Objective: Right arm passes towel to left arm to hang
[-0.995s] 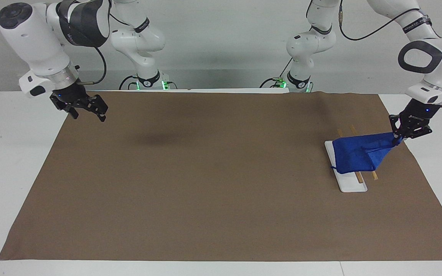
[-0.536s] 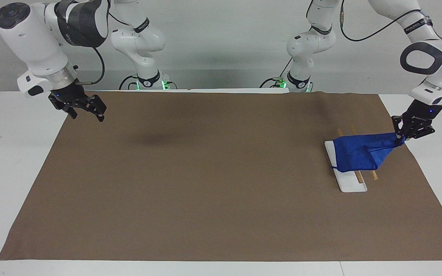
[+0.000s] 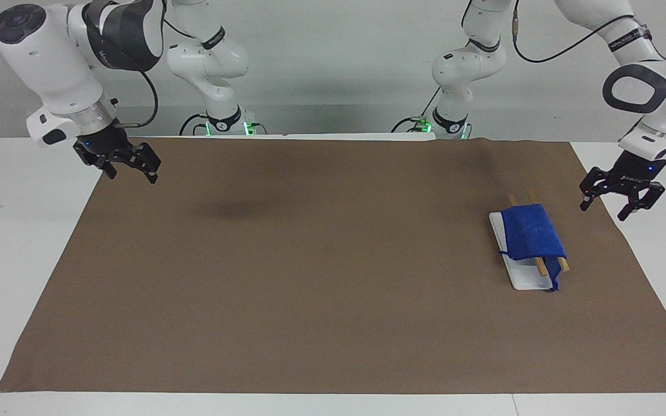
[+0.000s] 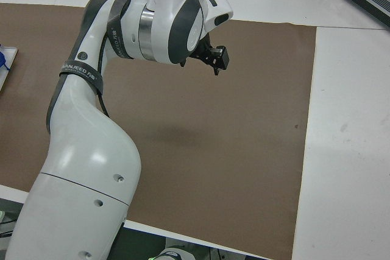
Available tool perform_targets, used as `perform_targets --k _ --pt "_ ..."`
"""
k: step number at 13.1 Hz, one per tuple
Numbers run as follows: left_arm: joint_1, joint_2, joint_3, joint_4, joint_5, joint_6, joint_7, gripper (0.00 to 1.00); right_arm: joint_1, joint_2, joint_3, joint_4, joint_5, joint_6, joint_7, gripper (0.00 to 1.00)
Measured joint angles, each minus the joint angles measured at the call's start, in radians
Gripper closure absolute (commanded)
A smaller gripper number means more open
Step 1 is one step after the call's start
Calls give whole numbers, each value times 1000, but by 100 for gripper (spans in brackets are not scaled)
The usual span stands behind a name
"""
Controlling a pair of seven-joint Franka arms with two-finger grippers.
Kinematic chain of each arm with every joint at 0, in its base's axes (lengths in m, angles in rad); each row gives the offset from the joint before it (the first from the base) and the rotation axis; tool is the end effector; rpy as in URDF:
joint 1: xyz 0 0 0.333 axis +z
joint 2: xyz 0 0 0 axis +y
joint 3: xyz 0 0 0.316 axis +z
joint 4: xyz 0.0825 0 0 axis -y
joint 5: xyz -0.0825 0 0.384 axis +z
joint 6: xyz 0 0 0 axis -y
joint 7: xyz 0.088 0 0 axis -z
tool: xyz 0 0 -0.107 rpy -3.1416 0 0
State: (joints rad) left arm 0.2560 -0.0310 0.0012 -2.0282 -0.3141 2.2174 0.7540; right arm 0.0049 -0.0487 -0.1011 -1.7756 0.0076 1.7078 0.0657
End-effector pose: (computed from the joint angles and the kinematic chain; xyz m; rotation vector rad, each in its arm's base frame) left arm 0.5502 0.1344 0.4839 2.9309 -0.4945 0.4830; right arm 0.5426 -0.0527 0.5656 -3.1184 0.2545 0.0300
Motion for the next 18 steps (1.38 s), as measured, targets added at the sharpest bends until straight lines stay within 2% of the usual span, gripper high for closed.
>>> perform_targets --k 2,4,7,10,13,16,18 --pt "0 0 -3 1 14 -48 -161 0 0 0 0 0 0 0 0 0" --pt "-3 -5 -10 24 61 -156 -345 0 0 0 0 0 0 0 0 0" --pt "-57 -20 -23 143 180 -400 -486 0 0 0 0 0 0 0 0 0" --pt "-126 -25 -26 215 220 -561 -614 0 0 0 0 -1 0 0 0 0" --pt "-182 -24 -27 284 242 -696 -694 0 0 0 0 -1 0 -1 0 0" --pt "-243 14 -28 417 249 -832 -725 0 -6 0 -1 -1 0 -2 0 0" --pt "-252 32 -27 446 249 -843 -734 0 -6 0 0 -1 0 -3 0 0"
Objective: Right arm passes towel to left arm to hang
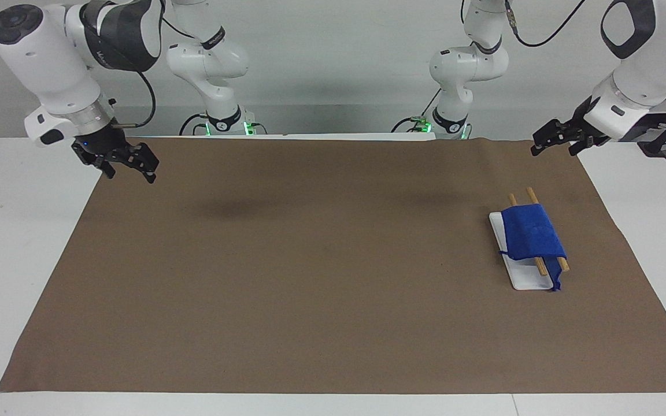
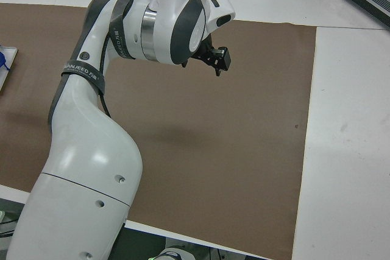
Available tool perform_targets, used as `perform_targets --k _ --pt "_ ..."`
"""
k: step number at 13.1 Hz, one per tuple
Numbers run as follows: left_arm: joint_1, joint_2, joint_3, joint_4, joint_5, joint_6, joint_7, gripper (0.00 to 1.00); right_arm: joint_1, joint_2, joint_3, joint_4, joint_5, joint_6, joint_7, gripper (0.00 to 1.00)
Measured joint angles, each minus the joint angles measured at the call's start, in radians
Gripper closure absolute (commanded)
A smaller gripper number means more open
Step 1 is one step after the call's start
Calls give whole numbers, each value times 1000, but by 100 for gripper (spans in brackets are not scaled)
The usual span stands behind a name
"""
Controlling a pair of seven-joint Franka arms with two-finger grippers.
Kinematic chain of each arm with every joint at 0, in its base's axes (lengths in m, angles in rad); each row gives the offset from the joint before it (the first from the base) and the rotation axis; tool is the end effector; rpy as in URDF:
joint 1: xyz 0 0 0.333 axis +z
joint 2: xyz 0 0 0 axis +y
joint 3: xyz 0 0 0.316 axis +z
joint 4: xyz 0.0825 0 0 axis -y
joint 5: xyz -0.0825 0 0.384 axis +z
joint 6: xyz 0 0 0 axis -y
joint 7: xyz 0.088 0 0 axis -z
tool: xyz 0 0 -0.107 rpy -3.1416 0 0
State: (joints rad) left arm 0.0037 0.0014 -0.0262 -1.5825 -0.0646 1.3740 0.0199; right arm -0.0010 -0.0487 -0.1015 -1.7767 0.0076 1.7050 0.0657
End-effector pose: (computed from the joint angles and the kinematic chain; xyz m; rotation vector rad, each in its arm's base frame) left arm 0.5315 -0.0198 0.6036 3.0597 -0.0740 -0.3225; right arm 0.5419 -0.0561 0.5649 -3.1173 0.2642 0.0360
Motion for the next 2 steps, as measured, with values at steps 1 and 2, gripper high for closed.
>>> perform_targets --k 1,2 --pt "0 4 0 0 0 0 -2 0 2 0 0 0 0 0 0 0" --pt "0 6 0 0 0 0 -3 0 4 0 1 0 0 -1 0 0"
